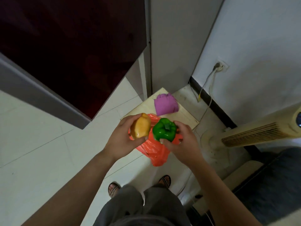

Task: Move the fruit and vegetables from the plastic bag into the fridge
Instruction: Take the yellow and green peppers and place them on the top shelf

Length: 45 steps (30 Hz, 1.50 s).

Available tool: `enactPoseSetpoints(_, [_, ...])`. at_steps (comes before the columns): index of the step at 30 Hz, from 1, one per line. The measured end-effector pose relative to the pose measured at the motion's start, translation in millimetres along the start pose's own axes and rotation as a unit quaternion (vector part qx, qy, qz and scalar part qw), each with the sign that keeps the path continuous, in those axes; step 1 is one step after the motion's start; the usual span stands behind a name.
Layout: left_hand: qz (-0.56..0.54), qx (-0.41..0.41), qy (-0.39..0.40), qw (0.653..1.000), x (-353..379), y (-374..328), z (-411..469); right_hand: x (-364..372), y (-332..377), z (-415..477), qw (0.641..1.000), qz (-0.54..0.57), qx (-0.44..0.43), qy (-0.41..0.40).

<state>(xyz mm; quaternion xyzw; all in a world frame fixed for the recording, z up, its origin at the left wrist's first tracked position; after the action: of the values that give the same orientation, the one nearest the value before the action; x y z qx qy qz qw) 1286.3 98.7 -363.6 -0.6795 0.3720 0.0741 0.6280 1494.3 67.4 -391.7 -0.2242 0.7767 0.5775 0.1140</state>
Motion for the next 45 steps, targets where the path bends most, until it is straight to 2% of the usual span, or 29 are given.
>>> enactPoseSetpoints(4, [0.008, 0.017, -0.010, 1.000, -27, -8, -23, 8, 28, -8, 1.000, 0.012, -0.026, 0.006])
enactPoseSetpoints(9, [0.018, 0.013, -0.029, 0.999, -58, 11, -82, 57, 66, -25, 0.996, -0.003, -0.065, 0.063])
enactPoseSetpoints(14, [0.025, -0.044, -0.065, 0.997, -119, 70, -170, 161, 120, -54, 0.988, -0.002, -0.090, 0.127])
enactPoseSetpoints(21, [-0.003, -0.099, -0.153, 0.983, -220, 149, -294, 314, 211, -84, 0.975, -0.023, -0.150, 0.162])
enactPoseSetpoints(29, [-0.075, -0.137, -0.259, 0.953, -294, 201, -386, 412, 286, -91, 0.952, -0.045, -0.203, 0.227])
enactPoseSetpoints(33, [-0.118, -0.146, -0.299, 0.936, -320, 228, -401, 445, 313, -74, 0.940, -0.050, -0.220, 0.256])
enactPoseSetpoints(36, [-0.126, -0.151, -0.315, 0.929, -345, 244, -396, 458, 333, -50, 0.937, -0.057, -0.239, 0.247])
enactPoseSetpoints(45, [-0.095, -0.159, -0.297, 0.937, -468, 295, -306, 498, 401, 90, 0.945, -0.031, -0.218, 0.243])
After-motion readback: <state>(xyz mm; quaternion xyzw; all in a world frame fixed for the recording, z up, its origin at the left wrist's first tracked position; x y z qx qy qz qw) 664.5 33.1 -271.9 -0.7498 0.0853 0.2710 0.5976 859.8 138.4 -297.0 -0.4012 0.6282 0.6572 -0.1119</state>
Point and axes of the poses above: each hand's wrist, its own z-axis towards the middle knuckle, its own x-axis out of the palm, y = z × x, the point moved 8 cm from there along z, towards the middle knuckle, and after that the axes turned 10 degrees about y, right-handed, at the moved point
